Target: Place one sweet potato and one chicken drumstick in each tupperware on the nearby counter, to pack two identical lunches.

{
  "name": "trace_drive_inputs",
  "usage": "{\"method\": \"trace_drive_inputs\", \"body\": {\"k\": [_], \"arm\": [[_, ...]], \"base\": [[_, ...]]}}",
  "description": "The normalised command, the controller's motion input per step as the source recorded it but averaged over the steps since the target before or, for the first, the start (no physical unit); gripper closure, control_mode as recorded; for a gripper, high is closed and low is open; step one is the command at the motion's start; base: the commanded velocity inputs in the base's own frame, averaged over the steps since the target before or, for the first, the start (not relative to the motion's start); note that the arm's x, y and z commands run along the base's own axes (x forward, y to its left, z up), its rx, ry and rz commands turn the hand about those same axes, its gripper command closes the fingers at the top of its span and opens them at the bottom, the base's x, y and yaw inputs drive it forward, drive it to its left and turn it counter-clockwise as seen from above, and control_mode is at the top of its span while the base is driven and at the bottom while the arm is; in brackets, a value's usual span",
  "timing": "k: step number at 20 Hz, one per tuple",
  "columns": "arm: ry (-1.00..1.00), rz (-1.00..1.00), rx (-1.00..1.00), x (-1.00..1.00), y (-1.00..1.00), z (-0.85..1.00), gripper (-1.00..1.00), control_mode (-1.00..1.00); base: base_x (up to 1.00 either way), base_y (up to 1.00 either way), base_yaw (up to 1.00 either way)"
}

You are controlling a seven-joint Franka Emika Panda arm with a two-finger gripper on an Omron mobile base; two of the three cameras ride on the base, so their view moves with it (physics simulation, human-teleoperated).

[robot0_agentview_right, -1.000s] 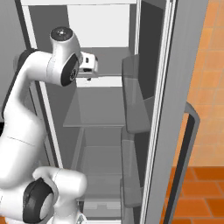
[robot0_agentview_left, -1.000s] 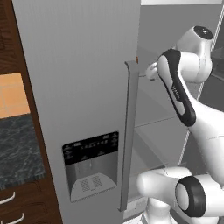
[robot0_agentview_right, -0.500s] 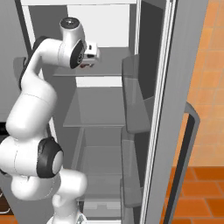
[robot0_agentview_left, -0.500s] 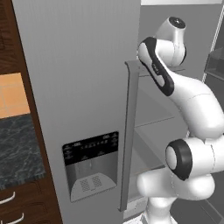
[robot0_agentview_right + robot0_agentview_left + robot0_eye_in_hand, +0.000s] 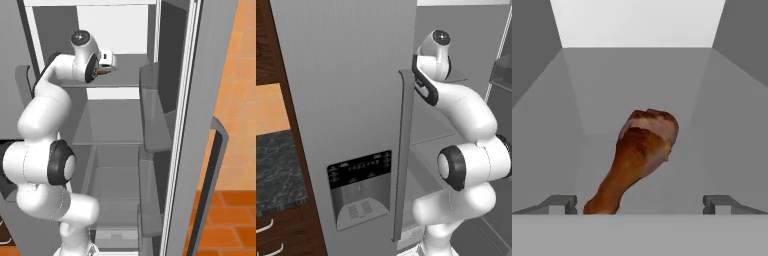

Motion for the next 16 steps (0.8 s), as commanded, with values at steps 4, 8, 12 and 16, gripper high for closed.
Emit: {"method": "trace_drive_inputs", "body": {"k": [4, 8, 12, 16], "arm": [[0.14, 0.04, 0.01, 0.57, 0.00, -0.06, -1.00, -1.00], [0.16, 0.09, 0.02, 0.53, 0.00, -0.31, -1.00, -1.00], [0.05, 0.02, 0.00, 0.61, 0.00, -0.15, -1.00, -1.00], [0.00, -0.03, 0.00, 0.19, -0.14, -0.10, -1.00, -1.00]], "base": [[0.00, 0.00, 0.00], [0.00, 0.00, 0.00], [0.00, 0.00, 0.00], [0.00, 0.00, 0.00]]}}
